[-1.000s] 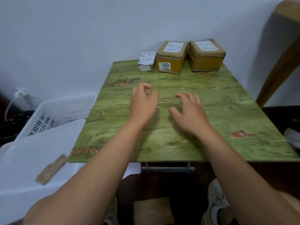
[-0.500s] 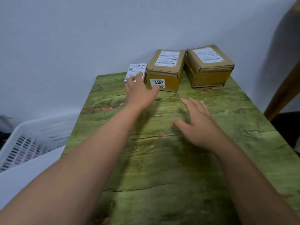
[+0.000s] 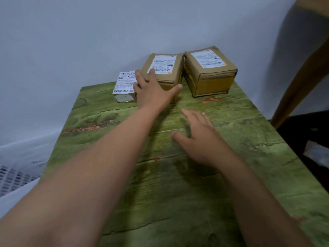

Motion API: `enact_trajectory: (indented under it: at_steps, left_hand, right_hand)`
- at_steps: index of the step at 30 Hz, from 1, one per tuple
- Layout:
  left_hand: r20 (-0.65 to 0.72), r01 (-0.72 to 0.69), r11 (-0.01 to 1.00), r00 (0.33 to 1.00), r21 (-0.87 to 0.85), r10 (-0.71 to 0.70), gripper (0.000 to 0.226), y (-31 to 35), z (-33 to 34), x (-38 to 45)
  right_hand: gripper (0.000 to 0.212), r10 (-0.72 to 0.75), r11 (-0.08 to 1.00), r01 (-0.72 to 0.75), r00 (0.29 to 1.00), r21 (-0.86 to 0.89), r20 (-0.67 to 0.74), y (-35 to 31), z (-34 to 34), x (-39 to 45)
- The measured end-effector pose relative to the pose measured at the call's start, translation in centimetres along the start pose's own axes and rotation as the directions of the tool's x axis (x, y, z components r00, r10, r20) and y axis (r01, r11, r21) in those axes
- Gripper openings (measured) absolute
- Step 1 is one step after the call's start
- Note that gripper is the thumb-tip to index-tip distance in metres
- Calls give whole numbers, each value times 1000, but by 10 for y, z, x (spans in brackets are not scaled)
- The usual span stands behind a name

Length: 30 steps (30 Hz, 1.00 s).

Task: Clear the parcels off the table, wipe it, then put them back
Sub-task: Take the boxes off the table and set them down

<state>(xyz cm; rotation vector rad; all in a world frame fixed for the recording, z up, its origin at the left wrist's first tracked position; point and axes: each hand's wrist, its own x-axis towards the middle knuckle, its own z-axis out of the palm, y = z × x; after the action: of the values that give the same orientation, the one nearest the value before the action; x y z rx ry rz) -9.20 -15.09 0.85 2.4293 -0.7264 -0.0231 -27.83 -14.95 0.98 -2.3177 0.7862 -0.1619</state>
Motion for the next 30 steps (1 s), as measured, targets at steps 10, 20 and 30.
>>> enact_trajectory:
  at_steps: [10,20,30]
  left_hand:
    - [-18,9,1000,1000,8,-9,96,6,0,1]
    - [-91,12,997,996,-73,-19,93,2,-8,-1]
    - [-153,24,934,985,-357,-84,89,-1,-42,-35]
  right_hand:
    - [73,-10,1000,10,1000,4,29,-2,1,-1]
    - [72,-27,999,27,1000,26,15,-2,3,-5]
    - [72,-42,998,42,999,43,-6,-5,3,-17]
